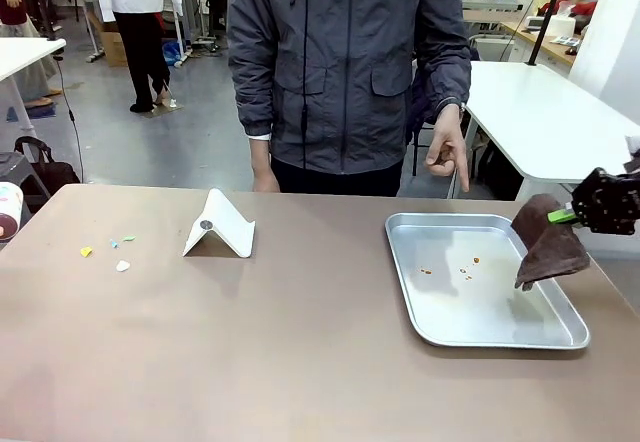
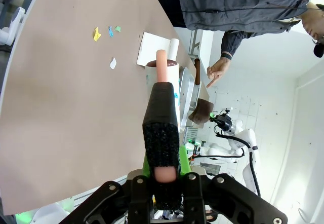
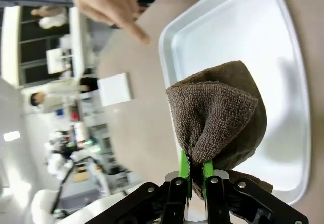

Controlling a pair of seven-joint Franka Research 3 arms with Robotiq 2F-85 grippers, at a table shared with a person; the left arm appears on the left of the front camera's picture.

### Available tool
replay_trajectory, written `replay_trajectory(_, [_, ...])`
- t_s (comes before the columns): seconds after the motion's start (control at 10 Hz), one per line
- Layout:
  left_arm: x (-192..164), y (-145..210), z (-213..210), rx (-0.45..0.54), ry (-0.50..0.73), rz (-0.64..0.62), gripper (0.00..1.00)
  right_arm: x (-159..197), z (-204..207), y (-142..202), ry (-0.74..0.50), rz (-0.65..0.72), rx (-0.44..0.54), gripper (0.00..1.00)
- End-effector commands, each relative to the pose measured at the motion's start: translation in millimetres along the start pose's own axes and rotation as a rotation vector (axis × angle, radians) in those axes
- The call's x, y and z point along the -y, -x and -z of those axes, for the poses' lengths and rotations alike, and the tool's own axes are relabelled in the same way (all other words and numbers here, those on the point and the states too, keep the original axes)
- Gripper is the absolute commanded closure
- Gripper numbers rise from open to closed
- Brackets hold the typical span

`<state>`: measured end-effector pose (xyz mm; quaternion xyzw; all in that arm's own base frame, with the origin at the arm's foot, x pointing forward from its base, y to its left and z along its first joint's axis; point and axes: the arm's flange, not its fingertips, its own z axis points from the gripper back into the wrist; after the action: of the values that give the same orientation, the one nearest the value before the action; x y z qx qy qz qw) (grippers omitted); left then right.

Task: Clean the surface of the table.
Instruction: If a person points to the right, clean the right side of the table with your right hand, and if they point to the left, clean the left side with your left hand.

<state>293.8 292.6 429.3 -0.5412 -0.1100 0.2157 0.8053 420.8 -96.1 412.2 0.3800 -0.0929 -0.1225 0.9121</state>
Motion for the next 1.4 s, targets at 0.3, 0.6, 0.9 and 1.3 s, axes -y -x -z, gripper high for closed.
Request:
replay_trajectory(0.3, [3,3,-3,-0.002,0.014,0.001,1.00,-17,55,-33,0.304,-0.047,0.031,0.89])
replay_trajectory(0.6, [3,3,-3,-0.002,0.014,0.001,1.00,-19,98,-47,0.370,-0.061,0.045,0.89])
replay_trajectory(0.9, [3,3,-3,-0.002,0.014,0.001,1.00,-14,137,-53,0.394,-0.065,0.044,0.89])
replay_trajectory(1.3, [3,3,-3,-0.002,0.014,0.001,1.00,-8,171,-48,0.450,-0.063,-0.002,0.89])
